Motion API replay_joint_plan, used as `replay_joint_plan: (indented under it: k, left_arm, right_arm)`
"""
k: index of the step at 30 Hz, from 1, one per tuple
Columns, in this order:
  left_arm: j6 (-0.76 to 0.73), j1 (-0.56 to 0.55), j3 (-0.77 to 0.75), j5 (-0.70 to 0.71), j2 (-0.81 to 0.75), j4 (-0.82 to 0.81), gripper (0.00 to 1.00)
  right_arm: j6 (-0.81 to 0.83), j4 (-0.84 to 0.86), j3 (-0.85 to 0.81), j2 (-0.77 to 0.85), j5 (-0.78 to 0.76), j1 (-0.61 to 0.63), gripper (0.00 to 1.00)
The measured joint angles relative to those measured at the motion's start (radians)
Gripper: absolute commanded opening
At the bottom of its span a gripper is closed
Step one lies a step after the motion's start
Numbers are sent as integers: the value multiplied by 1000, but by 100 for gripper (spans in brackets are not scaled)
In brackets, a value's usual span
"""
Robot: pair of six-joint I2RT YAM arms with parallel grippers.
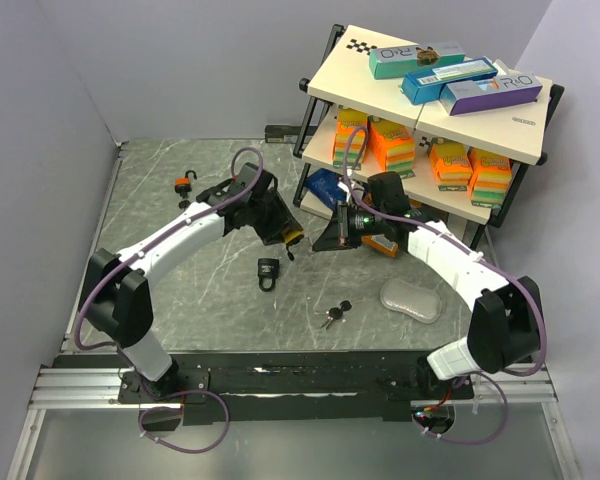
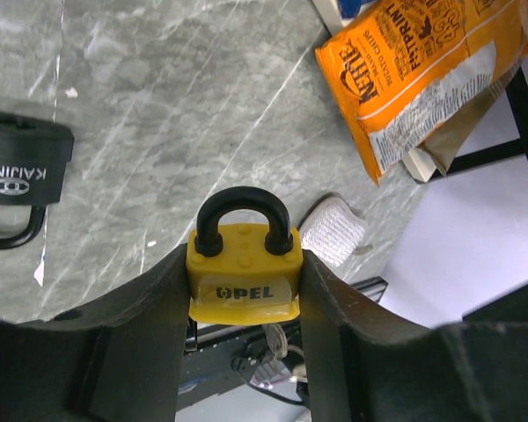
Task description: Unlock with the key
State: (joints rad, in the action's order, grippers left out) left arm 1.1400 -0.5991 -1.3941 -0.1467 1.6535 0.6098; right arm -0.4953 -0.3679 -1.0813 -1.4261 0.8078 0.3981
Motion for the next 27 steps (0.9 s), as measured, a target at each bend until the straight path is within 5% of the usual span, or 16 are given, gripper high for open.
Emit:
replay_joint_plan:
  k: [27]
  left_arm:
    - [29,-9,33,-57,-43,-44,1]
  right_arm:
    - [33,-82,-73,-116,36,54,0]
